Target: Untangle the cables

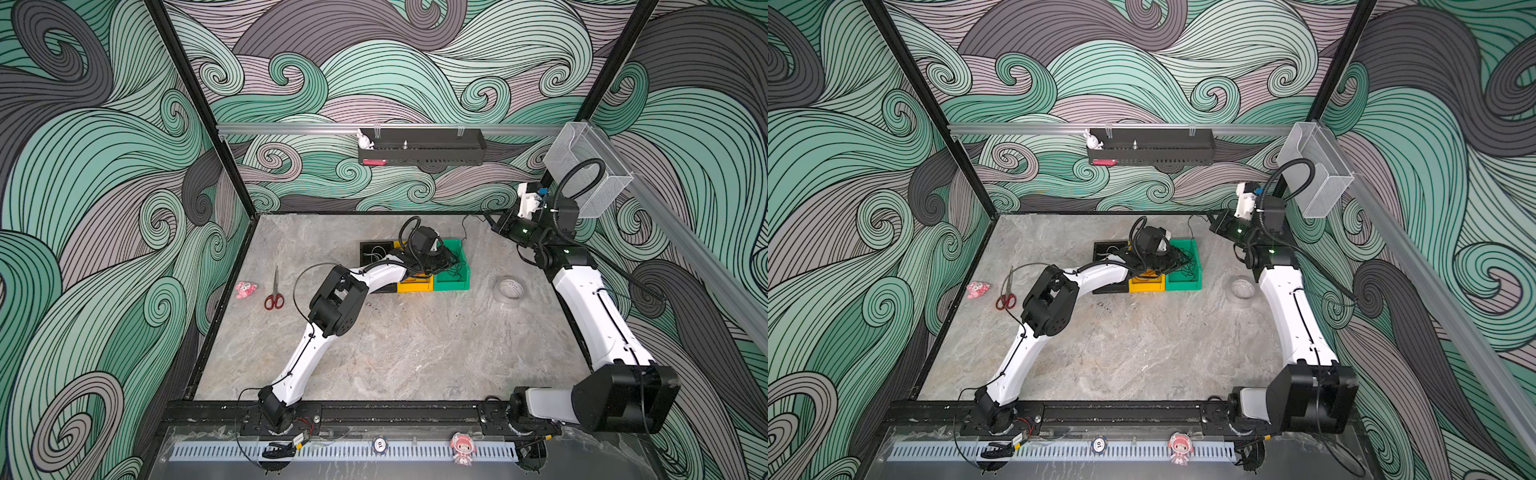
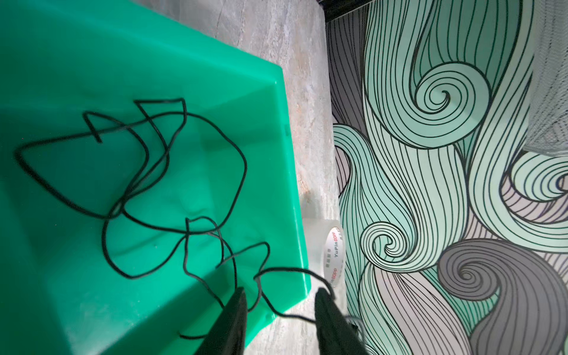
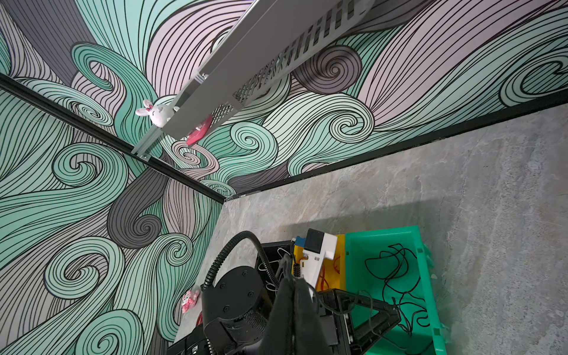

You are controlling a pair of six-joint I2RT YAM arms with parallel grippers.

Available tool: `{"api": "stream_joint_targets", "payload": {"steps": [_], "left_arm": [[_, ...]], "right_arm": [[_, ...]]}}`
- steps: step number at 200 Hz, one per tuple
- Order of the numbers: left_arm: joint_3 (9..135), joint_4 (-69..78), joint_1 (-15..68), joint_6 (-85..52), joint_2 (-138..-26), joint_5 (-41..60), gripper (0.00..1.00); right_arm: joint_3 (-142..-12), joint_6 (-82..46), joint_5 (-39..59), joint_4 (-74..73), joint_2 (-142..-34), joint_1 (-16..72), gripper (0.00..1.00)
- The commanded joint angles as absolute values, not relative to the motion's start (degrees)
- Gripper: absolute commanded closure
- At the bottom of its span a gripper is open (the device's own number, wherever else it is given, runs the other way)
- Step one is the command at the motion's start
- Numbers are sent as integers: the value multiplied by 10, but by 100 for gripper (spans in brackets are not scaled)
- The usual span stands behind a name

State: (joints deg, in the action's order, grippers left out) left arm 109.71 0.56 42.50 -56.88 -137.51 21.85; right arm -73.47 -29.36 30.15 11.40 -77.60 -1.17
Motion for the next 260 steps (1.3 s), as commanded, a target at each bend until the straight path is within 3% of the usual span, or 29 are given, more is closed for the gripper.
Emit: {"api": "stream_joint_targets", "payload": {"steps": [1,97,203,260], "left_arm": [[1104,-37,422,-544,-1333,194,57],[993,-99,410,-465,-1155,112,52],[726,-68,350,-455,-940,88,50],[629,-84,327,-454,-847,59,51]], "right_arm": [[-731,-296,326,98,-787,-14,95],[-738,-263,249,146,-820,-8,96],[-779,-229,134,153,-967,73,96],[-932,-207,131,183,-1050,75,96]]}}
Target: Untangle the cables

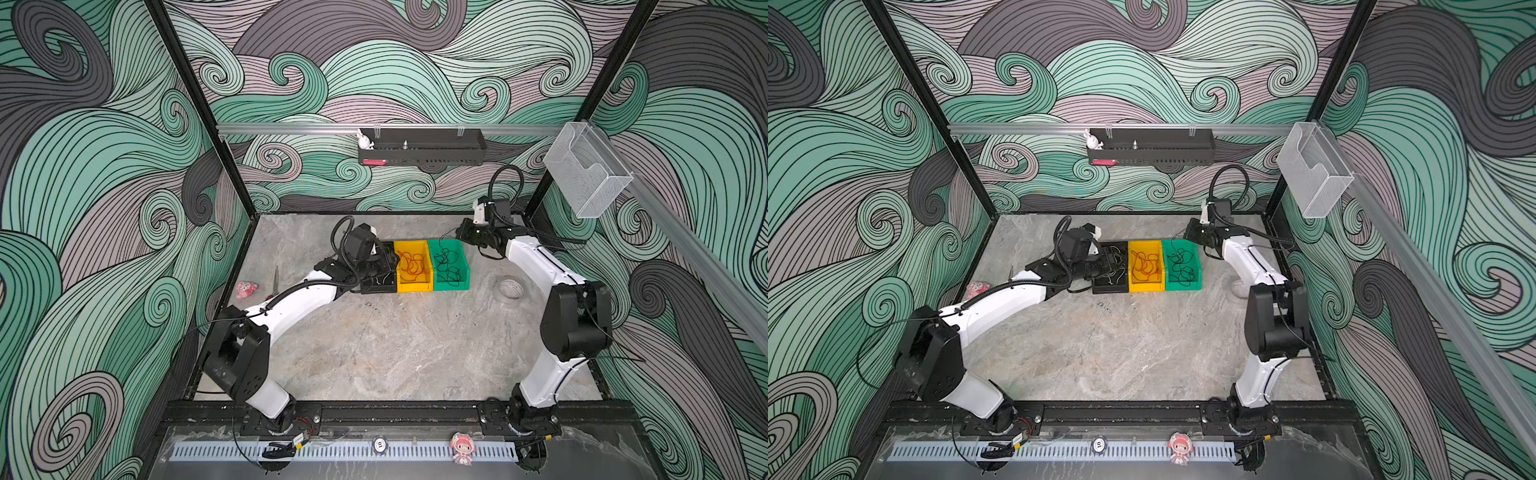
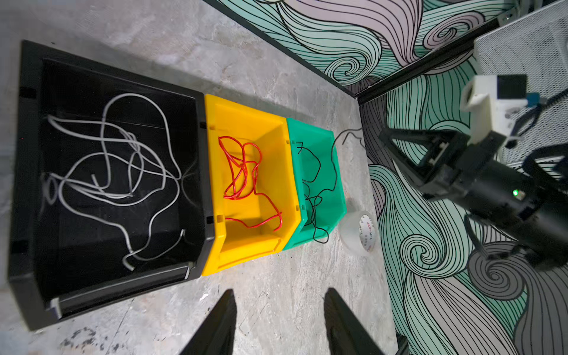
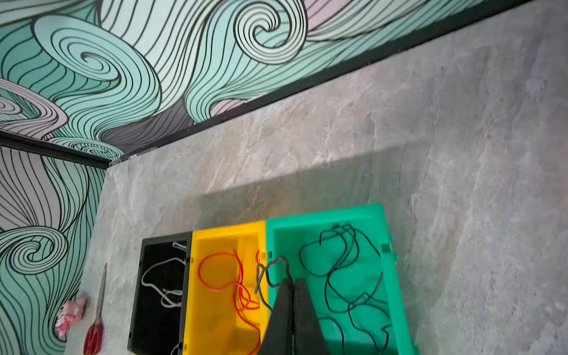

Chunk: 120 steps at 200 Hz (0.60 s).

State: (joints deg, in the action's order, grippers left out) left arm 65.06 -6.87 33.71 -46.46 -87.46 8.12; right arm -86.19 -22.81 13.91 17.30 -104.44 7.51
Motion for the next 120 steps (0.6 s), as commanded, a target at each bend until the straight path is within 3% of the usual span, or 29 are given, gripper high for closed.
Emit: {"api": "stream_joint_targets", "payload": {"steps": [1,74,120], "left_arm": [[628,-84,327,-454,-846,58,51],[578,-90,311,-457,-796,54,51],[565,-92,309,-456,-789,57,51]], "right_arm": [[-932,-207,131,182,-1050,75,96],[-848,-201,172,104,-1026,76,96],[-731,-173,117,125,-960,80,96]]}}
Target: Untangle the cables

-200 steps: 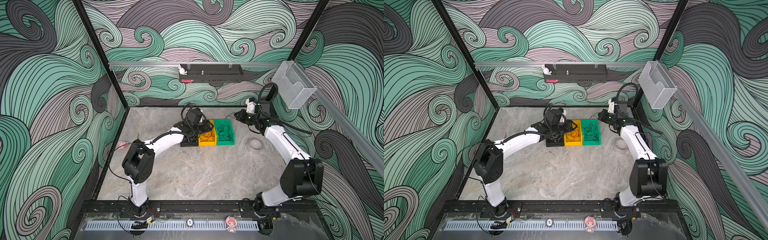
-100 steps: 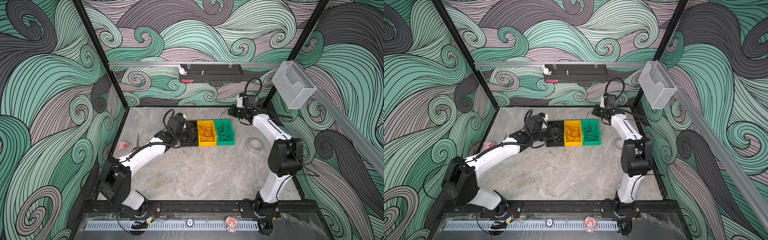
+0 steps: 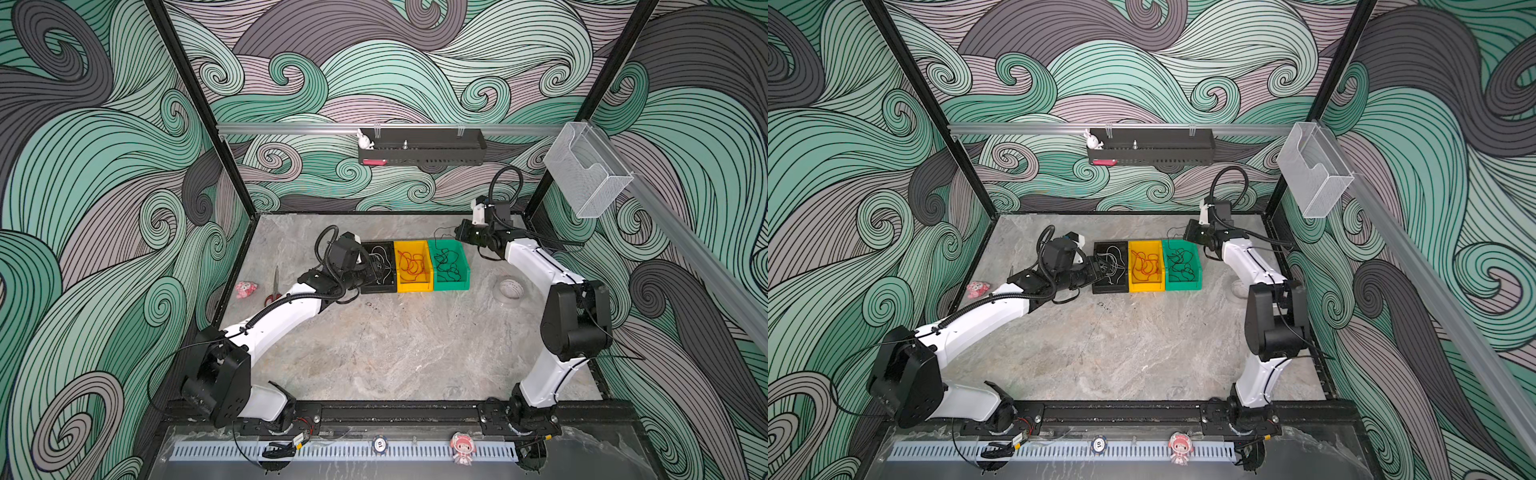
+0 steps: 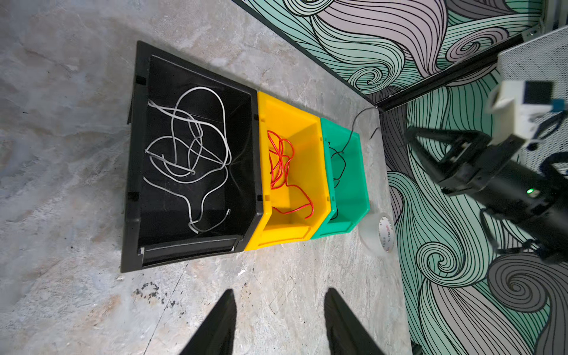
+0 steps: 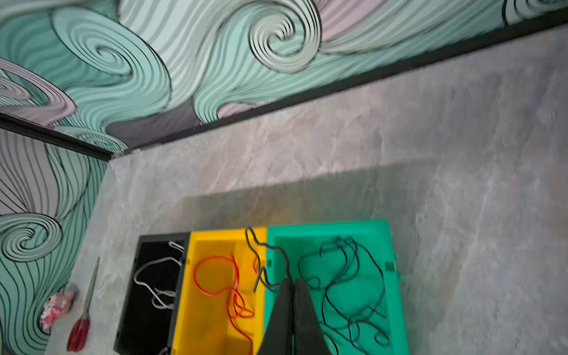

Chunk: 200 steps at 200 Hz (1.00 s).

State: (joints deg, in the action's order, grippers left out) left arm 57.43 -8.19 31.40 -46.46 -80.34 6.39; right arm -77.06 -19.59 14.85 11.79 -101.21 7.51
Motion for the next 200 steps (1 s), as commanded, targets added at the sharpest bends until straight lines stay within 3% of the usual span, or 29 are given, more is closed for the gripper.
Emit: {"api": "stream_joint_targets", "payload": {"steps": [1,39,129,200], "left_arm": [[565,-93,309,-456,-789,57,50],[552,-97,308,-453,-774,57,51],[486,-130,302,-448,-675,4,51],[456,-119,299,-449,-646,-12,51]], "right_arm": [[-729,-172,116,125,-959,80,96],[-719,-137,43,180,-938,92,96],[-826,-124,-34,282,-1078,155,95],[-827,-119,-134,332,-1110,162,92]]}}
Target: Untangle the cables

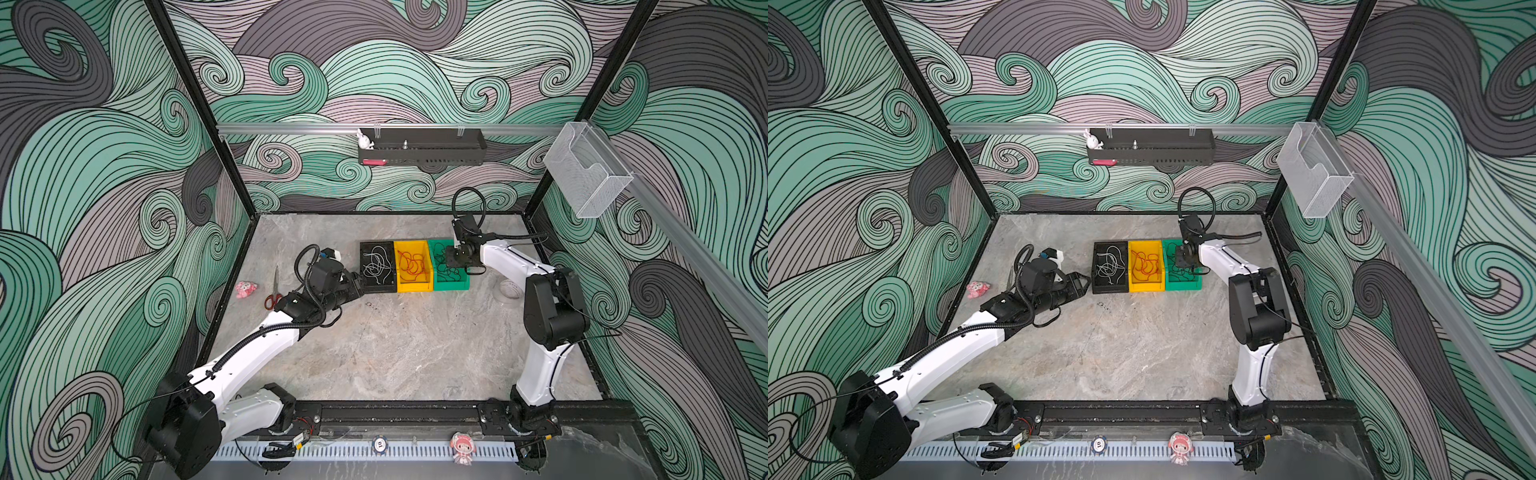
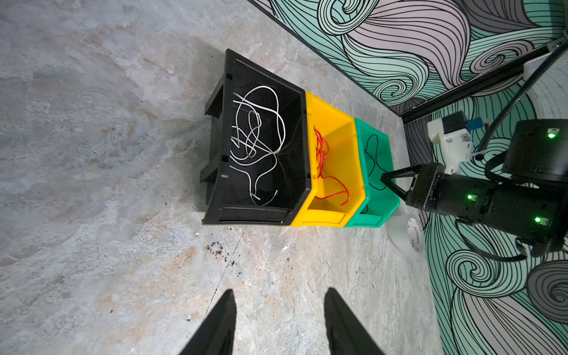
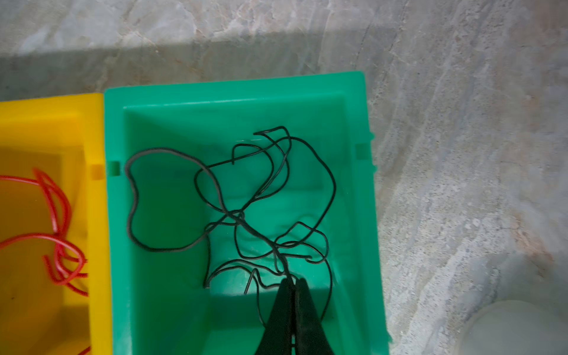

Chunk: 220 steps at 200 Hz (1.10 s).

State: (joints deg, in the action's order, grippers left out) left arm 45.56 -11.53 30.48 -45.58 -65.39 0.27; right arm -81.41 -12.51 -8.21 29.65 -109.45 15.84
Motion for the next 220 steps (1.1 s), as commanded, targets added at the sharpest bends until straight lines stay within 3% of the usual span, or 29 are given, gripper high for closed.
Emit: {"api": "stream_joint_targets", "payload": {"steps": [1,23,41,122,148,191,220], "left_arm": [[456,-119,299,-448,-646,-12,51],[455,-124,299,-448,-647,-13,51],[453,-128,297,-445,-641,-18,50],[446,-170,239,-413,-595,-65,37],[445,-180,205,-388,-591,-105,32],[448,-195,164,-289,-600,-286,19],[423,-155,117,-224,-625,-296,14]], "right_arm": [[-828,-119,-134,333,-1111,163,92],[-833,-118,-124,333,-1112,163,89],[-832,-118,-101,328,-1097,163,75],[-753,-161,-13,271,-936,99,50],[-655,-175,-32,183,-866,77,40],[-527,-164,-100,80,-755,67,28],[-445,-152,-166,37,-692,68,18]]}}
